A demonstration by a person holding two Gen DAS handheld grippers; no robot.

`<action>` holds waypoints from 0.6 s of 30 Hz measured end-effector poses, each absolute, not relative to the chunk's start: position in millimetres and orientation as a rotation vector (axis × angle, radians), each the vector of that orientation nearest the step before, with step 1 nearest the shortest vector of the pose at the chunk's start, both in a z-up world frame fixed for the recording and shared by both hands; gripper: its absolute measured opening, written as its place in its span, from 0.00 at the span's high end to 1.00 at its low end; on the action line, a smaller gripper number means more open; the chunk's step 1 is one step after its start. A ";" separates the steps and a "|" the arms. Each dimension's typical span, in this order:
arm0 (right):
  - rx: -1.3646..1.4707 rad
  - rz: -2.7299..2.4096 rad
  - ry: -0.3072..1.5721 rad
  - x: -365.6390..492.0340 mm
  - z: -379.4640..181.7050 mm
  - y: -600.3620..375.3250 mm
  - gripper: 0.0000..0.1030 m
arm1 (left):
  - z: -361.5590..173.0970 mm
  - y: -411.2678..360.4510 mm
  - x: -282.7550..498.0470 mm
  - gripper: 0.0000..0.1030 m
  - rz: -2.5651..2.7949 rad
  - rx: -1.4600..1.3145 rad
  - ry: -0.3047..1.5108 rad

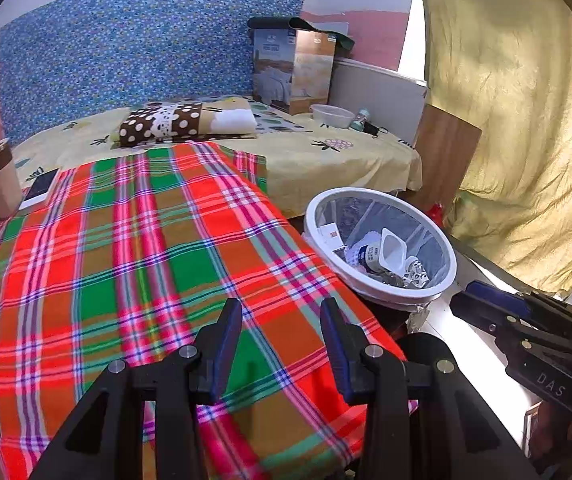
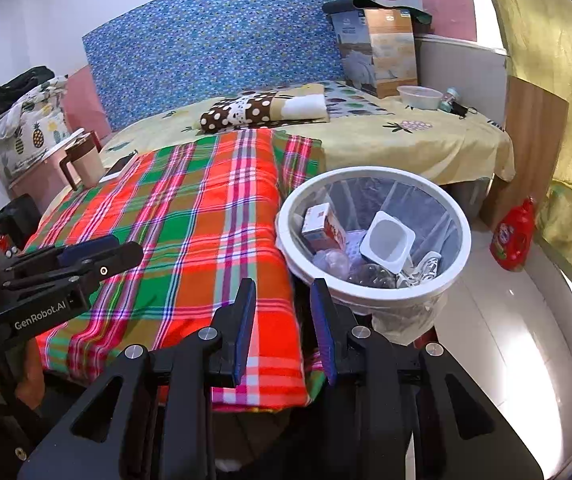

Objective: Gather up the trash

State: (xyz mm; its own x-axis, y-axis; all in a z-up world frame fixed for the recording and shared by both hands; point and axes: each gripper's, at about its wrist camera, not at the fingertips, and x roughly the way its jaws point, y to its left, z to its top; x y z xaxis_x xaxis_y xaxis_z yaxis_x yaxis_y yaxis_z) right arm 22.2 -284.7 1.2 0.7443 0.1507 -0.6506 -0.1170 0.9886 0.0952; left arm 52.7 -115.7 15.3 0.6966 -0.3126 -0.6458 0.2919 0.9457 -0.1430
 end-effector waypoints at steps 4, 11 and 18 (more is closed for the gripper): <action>0.048 0.155 0.709 17.2 1.8 -281.9 0.70 | 15.8 -109.8 44.5 0.61 -0.330 -0.038 0.718; 0.048 0.158 0.702 15.0 2.8 -279.6 0.70 | 13.7 -103.4 38.4 0.61 -0.315 -0.049 0.720; 0.047 0.161 0.702 13.1 2.7 -277.6 0.70 | 14.3 -103.1 37.2 0.61 -0.308 -0.050 0.719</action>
State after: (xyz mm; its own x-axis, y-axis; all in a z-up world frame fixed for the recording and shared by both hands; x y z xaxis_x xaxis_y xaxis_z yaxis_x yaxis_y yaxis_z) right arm 13.1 -277.6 2.7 0.7514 0.1628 -0.6394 -0.1313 0.9866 0.0969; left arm 37.2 -103.1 14.3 0.7096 -0.2947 -0.6400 0.2608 0.9537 -0.1500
